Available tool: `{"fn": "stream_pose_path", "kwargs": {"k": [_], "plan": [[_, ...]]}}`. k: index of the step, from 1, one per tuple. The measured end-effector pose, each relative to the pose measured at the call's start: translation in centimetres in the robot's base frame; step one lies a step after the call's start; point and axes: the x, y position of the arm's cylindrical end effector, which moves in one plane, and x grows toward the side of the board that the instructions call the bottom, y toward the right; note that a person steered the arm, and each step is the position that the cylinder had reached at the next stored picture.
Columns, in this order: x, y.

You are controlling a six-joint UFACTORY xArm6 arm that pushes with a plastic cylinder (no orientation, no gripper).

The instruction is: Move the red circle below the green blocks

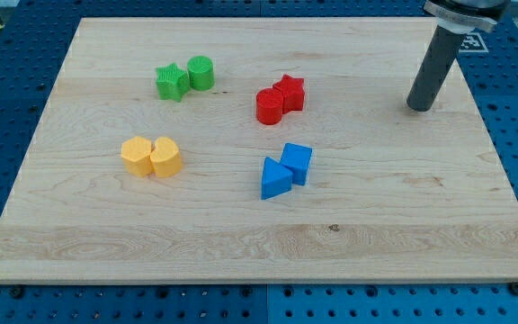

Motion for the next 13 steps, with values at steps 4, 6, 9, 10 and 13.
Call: {"fn": "stream_pose_path", "kwargs": {"k": [4, 6, 9, 10, 13], "plan": [[0.1, -3.9], [0.5, -7.1], [2.4, -16.4], [2.3, -19.8], [-0.8, -20.3]]}}
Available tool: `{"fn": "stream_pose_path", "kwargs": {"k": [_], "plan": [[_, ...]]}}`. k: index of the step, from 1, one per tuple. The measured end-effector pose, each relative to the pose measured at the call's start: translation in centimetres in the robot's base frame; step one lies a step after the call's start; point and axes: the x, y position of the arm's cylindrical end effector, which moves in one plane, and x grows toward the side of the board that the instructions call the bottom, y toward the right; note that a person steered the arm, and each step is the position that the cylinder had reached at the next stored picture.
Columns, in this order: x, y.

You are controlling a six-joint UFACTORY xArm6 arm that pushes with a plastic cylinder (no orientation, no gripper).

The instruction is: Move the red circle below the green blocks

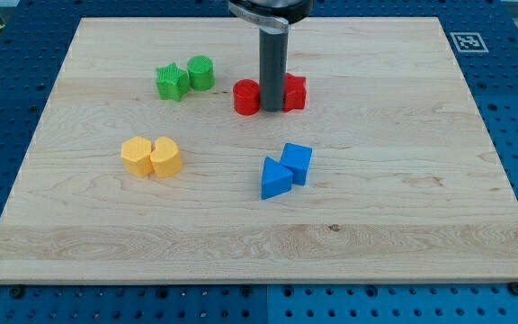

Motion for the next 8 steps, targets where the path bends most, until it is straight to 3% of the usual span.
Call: {"fn": "stream_pose_path", "kwargs": {"k": [3, 5, 8], "plan": [[-4.5, -0.4], [-0.6, -1.5], [0.2, -8.3]]}}
